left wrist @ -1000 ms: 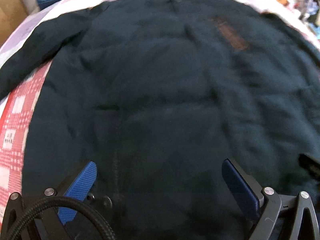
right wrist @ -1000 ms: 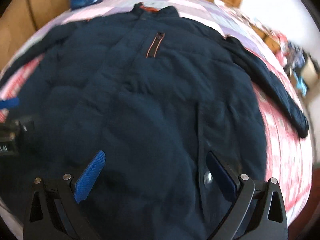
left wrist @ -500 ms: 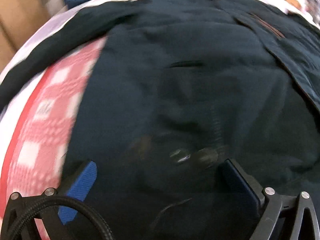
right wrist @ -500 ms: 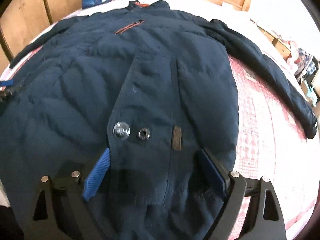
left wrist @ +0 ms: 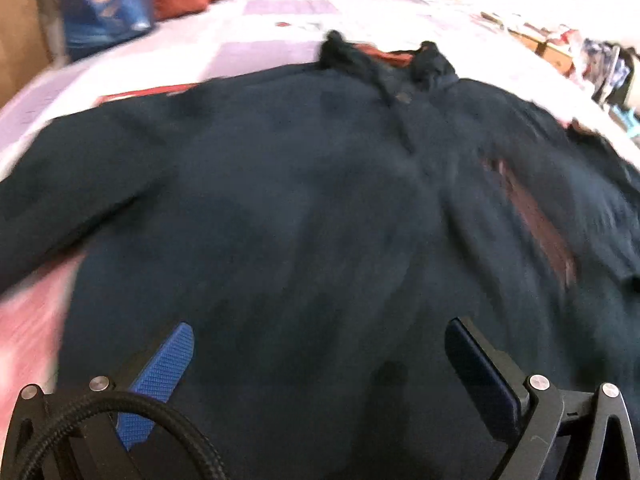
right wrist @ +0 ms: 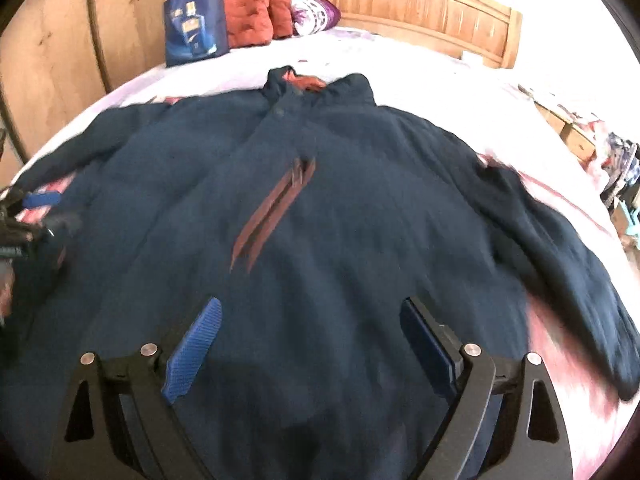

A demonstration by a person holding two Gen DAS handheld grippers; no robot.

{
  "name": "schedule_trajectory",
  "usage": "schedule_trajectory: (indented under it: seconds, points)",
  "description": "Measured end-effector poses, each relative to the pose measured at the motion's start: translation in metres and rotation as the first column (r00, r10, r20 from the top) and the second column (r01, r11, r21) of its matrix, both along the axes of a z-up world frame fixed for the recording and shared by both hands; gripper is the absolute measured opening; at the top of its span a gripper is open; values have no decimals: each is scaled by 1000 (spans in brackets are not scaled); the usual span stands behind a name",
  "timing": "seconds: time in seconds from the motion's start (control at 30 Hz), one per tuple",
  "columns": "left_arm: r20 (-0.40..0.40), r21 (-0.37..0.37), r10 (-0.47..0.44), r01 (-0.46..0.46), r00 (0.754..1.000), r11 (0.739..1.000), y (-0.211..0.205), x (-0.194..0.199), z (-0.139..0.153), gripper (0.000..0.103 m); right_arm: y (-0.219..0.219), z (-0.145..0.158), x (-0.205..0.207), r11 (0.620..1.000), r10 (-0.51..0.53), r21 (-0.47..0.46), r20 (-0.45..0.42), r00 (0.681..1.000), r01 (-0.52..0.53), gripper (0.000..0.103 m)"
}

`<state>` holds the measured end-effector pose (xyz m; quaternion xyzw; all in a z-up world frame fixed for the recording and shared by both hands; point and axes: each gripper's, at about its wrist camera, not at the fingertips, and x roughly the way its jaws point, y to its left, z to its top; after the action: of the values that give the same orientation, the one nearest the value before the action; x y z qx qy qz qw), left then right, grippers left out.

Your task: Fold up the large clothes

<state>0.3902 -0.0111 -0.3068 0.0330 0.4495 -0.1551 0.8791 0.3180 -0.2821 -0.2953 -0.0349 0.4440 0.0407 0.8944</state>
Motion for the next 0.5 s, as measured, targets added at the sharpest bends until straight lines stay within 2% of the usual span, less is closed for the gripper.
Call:
schedule_trajectory:
  seconds: [0.07, 0.17, 0.2, 0.23, 0.27, 0.3, 0.33, 0.4, 0.47, 0.5]
  points:
    - [17, 22, -30, 30, 999, 999, -28, 31, -7, 103, 11, -12, 50, 1000, -20, -1, -24, 1000, 20, 93]
    - [11, 86, -46, 45, 999, 995, -56, 70, -24, 103, 22, -29, 100, 1000, -20, 16, -66, 998, 21, 93]
    - [5, 109, -46, 45, 999, 993, -57, 84, -33, 103, 26, -37, 116, 1000, -10, -9, -84, 996, 9, 93]
    - [-12, 141, -33, 34, 999, 989, -55, 96, -44, 103, 27, -46, 128, 997, 4, -73, -106, 994, -11, 93]
    - [-21, 124, -23, 26, 1000, 992, -51, 103, -44, 103, 25, -54, 141, 993, 16, -110, -121, 993, -30, 98]
    - [-20, 85, -3, 5, 1000, 996, -42, 114, -45, 103, 14, -56, 146, 996, 41, -75, -120, 992, -50, 98]
    - [-7, 77, 25, -24, 1000, 997, -31, 117, -43, 103, 1, -56, 149, 998, 30, -59, -107, 994, -37, 101]
    - [28, 86, 66, -68, 997, 994, -6, 121, -44, 103, -36, -56, 150, 986, -101, -142, -73, 992, 90, 101]
    - [43, 111, 87, -91, 995, 990, 15, 123, -49, 103, -97, -54, 141, 973, -230, -19, -68, 971, 230, 101]
    - [46, 106, 87, -92, 995, 990, 23, 123, -51, 103, -116, -54, 136, 962, -271, 2, -71, 960, 272, 101]
